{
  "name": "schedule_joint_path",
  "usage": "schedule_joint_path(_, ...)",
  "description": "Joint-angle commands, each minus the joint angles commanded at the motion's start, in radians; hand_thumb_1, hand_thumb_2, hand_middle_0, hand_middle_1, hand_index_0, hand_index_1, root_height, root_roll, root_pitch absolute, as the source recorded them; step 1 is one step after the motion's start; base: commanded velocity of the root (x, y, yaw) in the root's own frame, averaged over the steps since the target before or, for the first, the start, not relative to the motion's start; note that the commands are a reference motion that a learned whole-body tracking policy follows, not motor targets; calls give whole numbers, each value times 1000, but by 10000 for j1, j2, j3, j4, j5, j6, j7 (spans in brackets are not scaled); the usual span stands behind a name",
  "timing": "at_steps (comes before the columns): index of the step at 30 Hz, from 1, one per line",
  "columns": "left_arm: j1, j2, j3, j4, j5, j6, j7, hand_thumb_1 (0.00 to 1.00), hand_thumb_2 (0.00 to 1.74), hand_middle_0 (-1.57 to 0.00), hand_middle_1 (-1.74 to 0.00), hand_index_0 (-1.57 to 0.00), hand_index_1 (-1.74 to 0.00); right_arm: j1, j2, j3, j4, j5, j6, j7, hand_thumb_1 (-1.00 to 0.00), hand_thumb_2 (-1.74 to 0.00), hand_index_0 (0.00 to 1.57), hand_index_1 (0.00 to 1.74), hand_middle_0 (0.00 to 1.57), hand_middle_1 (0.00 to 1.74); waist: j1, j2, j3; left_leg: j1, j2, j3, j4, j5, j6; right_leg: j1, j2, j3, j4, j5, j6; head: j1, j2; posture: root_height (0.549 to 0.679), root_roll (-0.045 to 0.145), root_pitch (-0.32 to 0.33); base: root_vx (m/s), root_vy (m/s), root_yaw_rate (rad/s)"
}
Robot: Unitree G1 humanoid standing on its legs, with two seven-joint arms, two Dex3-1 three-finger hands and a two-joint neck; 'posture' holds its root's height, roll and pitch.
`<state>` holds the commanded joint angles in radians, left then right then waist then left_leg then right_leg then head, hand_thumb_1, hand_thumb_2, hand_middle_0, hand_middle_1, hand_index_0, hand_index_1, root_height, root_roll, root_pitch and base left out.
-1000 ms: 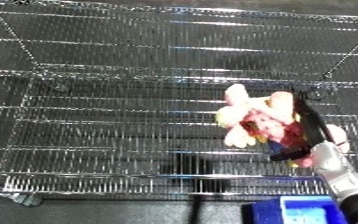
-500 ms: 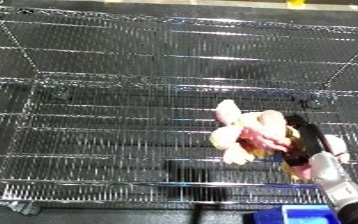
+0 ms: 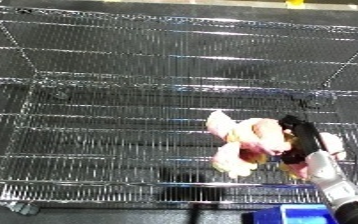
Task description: Pick up the object and place it into the box
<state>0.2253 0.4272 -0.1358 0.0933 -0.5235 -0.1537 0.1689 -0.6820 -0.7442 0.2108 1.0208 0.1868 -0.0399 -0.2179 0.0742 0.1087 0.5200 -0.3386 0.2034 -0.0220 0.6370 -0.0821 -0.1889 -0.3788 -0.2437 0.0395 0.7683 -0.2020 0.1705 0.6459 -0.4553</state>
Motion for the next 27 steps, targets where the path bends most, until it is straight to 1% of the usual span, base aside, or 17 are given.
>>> schedule_joint_path(5, -97, -62, 79, 169, 14, 32, 47, 1000, 1740, -1570, -1740, -1570, -1740, 735, 51, -867, -1433, 582, -379, -389, -1000, -1740, 1570, 1740, 1570, 1740, -210, -78, 0, 66, 21, 9, 74, -22, 31, 79, 11, 16, 15, 36, -7, 287, 12, 619, 44, -171, -40, -2, -26)
schedule_joint_path(10, -228, -174, 144, 287, 46, 93, 87, 1000, 1740, -1570, -1740, -1570, -1740, 1994, 414, -2198, -3427, 1204, -948, -832, -1000, -1740, 1570, 1740, 1570, 1740, -494, -156, 0, 130, 52, 52, 214, -75, 68, 156, 18, 67, 81, 36, -8, 677, -8, 617, 45, -188, -37, 3, -42)
schedule_joint_path(13, -297, -261, 199, 351, 63, 139, 96, 1000, 1740, -1570, -1740, -1570, -1740, 2859, 634, -3010, -4728, 1385, -1110, -1027, -1000, -1740, 1570, 1740, 1570, 1740, -654, -196, -22, 211, 73, 82, 281, -114, 98, 244, 3, 95, 106, 30, -6, 1037, -25, 616, 46, -200, -28, 5, -27)
schedule_joint_path(20, -404, -383, 258, 484, 124, 265, 62, 1000, 1740, -1570, -1740, -1570, -1740, 4468, 1152, -4634, -6897, 1755, -1603, -1325, -1000, -1740, 1570, 1740, 1570, 1740, -1053, -283, -144, 478, 130, 194, 424, -202, 157, 533, -34, 112, 105, 56, -14, 1908, -30, 614, 45, -231, -18, 5, -28)
schedule_joint_path(24, -466, -395, 267, 503, 183, 351, 48, 1000, 1740, -1570, -1740, -1570, -1740, 5328, 1446, -5500, -7895, 1754, -1846, -1463, -1000, -1740, 1570, 1740, 1570, 1740, -1339, -357, -150, 614, 166, 249, 563, -248, 168, 695, -22, 142, 157, 51, -35, 2533, -176, 613, 45, -253, -14, -2, -36)
schedule_joint_path(27, -504, -407, 238, 510, 236, 414, 41, 1000, 1740, -1570, -1740, -1570, -1740, 5913, 1686, -6091, -8447, 1747, -2005, -1553, -1000, -1740, 1570, 1740, 1570, 1740, -1570, -395, -133, 677, 203, 278, 706, -288, 169, 782, -6, 189, 204, 56, -60, 2865, -456, 611, 46, -268, -12, -11, -44)
